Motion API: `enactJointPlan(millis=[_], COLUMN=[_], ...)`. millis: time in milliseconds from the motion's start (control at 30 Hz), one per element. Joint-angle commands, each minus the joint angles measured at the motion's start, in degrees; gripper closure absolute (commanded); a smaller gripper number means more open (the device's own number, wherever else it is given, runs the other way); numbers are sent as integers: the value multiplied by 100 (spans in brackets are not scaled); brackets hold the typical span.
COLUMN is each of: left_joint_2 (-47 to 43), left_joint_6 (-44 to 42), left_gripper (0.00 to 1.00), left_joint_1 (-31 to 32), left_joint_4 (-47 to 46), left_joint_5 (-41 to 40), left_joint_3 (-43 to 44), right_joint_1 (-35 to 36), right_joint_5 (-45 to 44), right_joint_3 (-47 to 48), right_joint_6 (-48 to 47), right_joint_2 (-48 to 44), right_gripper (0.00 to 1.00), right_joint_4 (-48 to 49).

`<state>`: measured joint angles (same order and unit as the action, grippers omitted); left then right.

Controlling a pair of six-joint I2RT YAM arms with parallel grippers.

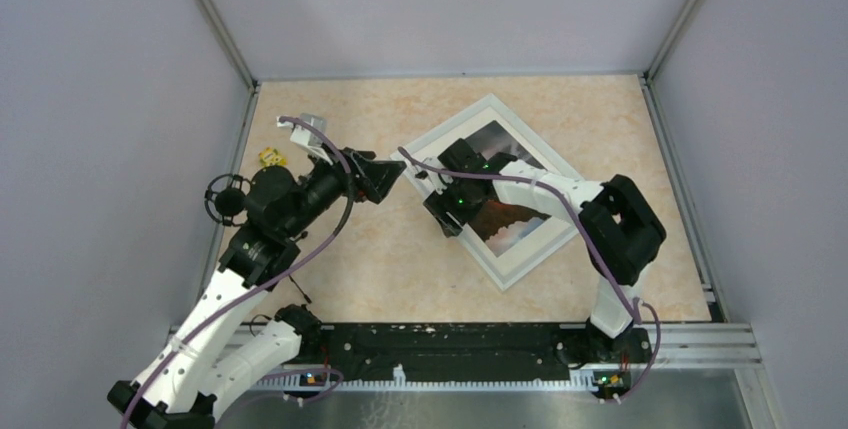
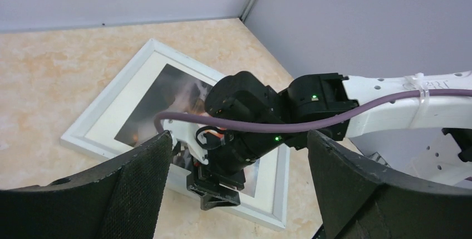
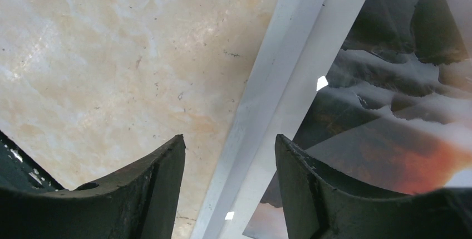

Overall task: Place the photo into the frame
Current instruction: Adjust the photo frame at the center of the board.

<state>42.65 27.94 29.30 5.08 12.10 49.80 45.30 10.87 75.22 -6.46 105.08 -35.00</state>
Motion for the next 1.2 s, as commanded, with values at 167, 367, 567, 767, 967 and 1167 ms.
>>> enactJointPlan(millis=[167,367,567,767,967,1167], left_joint_2=[-310,-404,-477,-431,-353,-456], left_joint_6=[-932,-1211,-1410,-1501,-1792,-1744], left_gripper=[7,7,7,7,6,7], left_joint_1=[9,81,201,523,932,980], left_joint_4=[-262,-180,-169,-238,-246,-224], left_joint_5=[-90,-340,-548,-717,-959,-1063], left_joint_3=[98,322,323,285,411,382], right_joint_1=[93,87,-48,-1113,-2215,-3016], right_joint_5=[-720,-1286,-2371,-2197,-1765,-1597], right_joint_3=[236,246,-599,-1289,-2061,-2271], right_joint_6=[-308,-846,-2284,-3810,-5608,-6702], right_joint_2=[522,709,199,-460,-1204,-1442], right_gripper=[51,82,100,100,100,100], right_joint_4=[-287,-779,-1024,-654,863,1763])
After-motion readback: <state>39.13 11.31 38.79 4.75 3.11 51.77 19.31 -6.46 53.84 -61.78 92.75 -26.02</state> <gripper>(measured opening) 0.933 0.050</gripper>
